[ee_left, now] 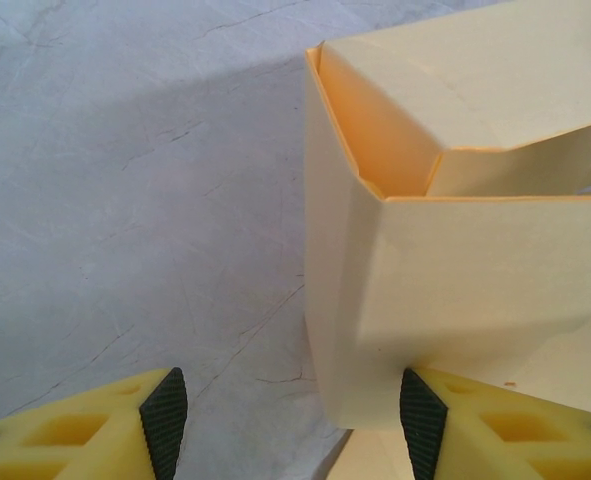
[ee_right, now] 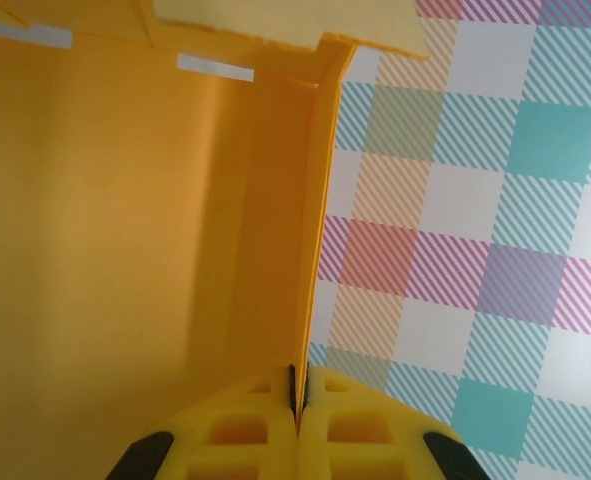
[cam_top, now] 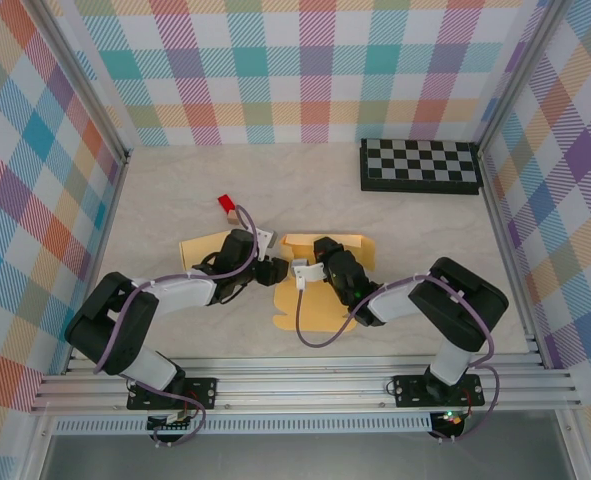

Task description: Fold the paper box

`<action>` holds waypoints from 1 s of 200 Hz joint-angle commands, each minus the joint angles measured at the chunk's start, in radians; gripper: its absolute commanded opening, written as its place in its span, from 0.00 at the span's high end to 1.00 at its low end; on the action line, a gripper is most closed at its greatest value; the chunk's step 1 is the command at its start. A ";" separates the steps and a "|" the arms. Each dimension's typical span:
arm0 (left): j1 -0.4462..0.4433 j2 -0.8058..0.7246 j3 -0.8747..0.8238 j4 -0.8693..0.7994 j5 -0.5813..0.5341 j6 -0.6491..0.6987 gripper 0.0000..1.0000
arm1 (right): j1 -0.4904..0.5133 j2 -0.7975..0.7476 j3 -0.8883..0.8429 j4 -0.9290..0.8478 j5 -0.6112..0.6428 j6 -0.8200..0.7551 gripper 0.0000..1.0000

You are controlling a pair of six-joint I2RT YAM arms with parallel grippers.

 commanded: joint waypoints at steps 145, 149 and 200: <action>-0.122 0.091 0.091 0.014 -0.091 -0.016 0.37 | 0.001 -0.144 -0.030 -0.239 0.002 0.178 1.00; -0.123 0.098 0.096 0.006 -0.101 -0.019 0.37 | 0.003 -0.141 -0.033 -0.237 0.004 0.178 1.00; -0.127 0.143 0.134 -0.055 -0.219 -0.071 0.37 | 0.024 -0.120 -0.044 -0.225 0.027 0.170 1.00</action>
